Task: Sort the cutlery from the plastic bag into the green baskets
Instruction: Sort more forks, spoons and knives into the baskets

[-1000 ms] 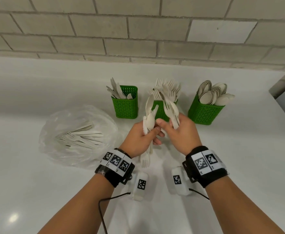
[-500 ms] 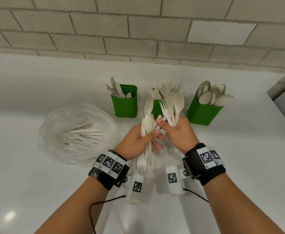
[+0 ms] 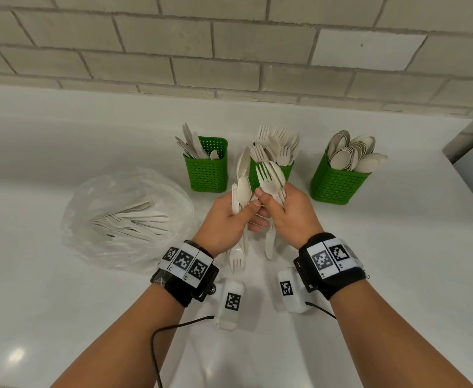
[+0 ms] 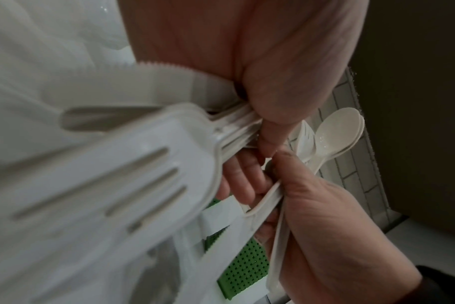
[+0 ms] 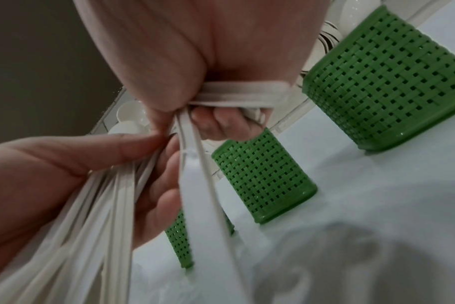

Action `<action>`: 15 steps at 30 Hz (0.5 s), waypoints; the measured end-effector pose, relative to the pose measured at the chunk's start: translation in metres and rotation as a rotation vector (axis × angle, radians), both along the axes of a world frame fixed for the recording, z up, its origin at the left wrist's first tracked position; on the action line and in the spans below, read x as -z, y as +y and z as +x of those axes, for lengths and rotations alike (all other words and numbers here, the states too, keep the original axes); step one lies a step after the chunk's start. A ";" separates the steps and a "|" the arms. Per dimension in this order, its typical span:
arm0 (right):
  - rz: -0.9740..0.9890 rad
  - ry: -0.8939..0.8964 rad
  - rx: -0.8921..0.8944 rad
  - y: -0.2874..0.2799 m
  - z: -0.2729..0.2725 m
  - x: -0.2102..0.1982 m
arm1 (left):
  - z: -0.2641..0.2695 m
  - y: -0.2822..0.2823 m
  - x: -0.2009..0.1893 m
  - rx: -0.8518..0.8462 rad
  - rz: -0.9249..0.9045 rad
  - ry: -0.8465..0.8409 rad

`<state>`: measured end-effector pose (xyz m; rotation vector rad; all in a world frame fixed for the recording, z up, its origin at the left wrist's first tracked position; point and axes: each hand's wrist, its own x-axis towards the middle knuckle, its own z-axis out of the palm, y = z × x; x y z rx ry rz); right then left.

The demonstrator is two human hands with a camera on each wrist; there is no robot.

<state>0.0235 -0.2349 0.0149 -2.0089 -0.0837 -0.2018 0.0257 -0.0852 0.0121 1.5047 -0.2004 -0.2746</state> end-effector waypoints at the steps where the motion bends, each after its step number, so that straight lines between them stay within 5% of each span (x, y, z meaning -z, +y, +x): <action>1: -0.015 -0.001 0.001 0.000 0.000 0.000 | 0.001 0.001 0.000 -0.008 -0.008 0.008; 5: 0.090 0.082 0.033 -0.001 0.000 -0.004 | 0.001 0.004 -0.005 -0.033 -0.062 0.026; 15: 0.850 0.189 0.002 0.005 0.004 -0.027 | 0.002 0.008 -0.009 -0.021 -0.115 0.090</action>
